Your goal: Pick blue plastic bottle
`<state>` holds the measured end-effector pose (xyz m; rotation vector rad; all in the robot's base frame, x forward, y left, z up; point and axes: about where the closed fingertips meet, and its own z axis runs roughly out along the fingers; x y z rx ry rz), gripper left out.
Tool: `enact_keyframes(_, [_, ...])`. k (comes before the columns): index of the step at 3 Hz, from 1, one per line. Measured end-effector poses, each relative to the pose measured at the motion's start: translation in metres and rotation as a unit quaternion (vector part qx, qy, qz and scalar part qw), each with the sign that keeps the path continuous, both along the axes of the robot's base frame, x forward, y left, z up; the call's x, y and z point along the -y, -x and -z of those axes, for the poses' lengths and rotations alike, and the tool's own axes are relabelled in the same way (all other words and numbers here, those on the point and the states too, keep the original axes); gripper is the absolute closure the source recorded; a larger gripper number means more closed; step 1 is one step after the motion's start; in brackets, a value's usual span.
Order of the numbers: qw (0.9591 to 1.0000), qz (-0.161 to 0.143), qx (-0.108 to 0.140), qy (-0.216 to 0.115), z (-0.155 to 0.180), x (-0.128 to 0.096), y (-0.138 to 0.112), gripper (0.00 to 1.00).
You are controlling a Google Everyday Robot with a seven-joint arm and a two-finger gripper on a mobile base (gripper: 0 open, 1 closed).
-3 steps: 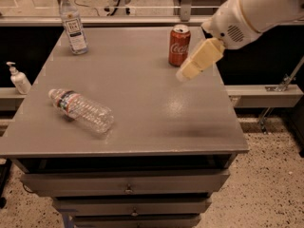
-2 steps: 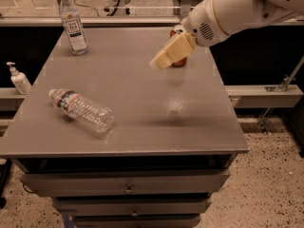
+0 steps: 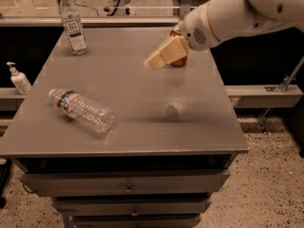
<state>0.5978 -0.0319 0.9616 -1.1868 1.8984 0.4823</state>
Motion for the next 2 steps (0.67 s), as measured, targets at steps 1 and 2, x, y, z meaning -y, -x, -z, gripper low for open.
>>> enact_keyframes(1, [0.9978,0.007,0.016,-0.065,0.015,-0.038,-0.034,0.00])
enact_keyframes(2, [0.9915,-0.003,0.034,-0.125,0.025,-0.089,-0.077,0.00])
